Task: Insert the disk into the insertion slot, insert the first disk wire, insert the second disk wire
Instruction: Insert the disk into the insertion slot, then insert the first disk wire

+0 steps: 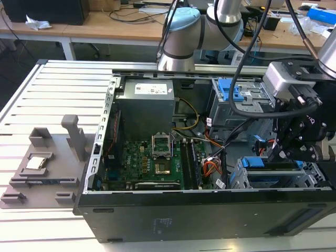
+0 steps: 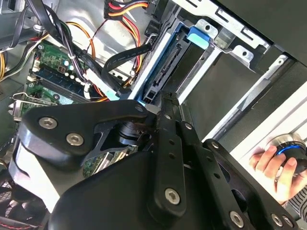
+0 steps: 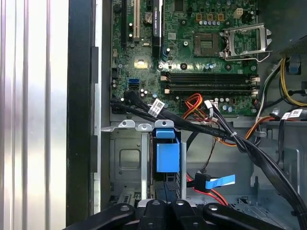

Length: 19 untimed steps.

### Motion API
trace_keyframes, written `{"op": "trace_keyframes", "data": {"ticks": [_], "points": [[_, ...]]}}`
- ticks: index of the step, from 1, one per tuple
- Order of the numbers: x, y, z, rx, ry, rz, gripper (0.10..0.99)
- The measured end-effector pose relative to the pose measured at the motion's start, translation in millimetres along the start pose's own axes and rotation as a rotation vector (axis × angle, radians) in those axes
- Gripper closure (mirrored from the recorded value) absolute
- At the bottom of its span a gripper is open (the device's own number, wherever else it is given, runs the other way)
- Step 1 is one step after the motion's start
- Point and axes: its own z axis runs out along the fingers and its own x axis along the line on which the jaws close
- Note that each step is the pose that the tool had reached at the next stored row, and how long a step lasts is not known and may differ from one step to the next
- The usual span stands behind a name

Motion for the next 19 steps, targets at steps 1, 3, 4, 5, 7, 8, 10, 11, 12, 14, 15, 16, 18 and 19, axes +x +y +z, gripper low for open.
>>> {"op": "trace_keyframes", "data": {"ticks": [1,3,4,5,7,8,10,11,12,14,15,16,18,19], "points": [[0.0,0.0,0.1,0.000,-0.0001,0.000,0.980],[0.0,0.0,0.1,0.000,-0.0001,0.000,0.980],[0.0,0.0,0.1,0.000,-0.0001,0.000,0.980],[0.0,0.0,0.2,0.000,-0.0001,0.000,0.980],[0.0,0.0,0.2,0.000,-0.0001,0.000,0.980],[0.0,0.0,0.3,0.000,-0.0001,0.000,0.980],[0.0,0.0,0.3,0.000,-0.0001,0.000,0.980],[0.0,0.0,0.3,0.000,-0.0001,0.000,0.980],[0.0,0.0,0.3,0.000,-0.0001,0.000,0.980],[0.0,0.0,0.4,0.000,-0.0001,0.000,0.980],[0.0,0.0,0.4,0.000,-0.0001,0.000,0.980],[0.0,0.0,0.4,0.000,-0.0001,0.000,0.973],[0.0,0.0,0.5,0.000,-0.0001,0.000,0.855],[0.0,0.0,0.5,0.000,-0.0001,0.000,0.792]]}}
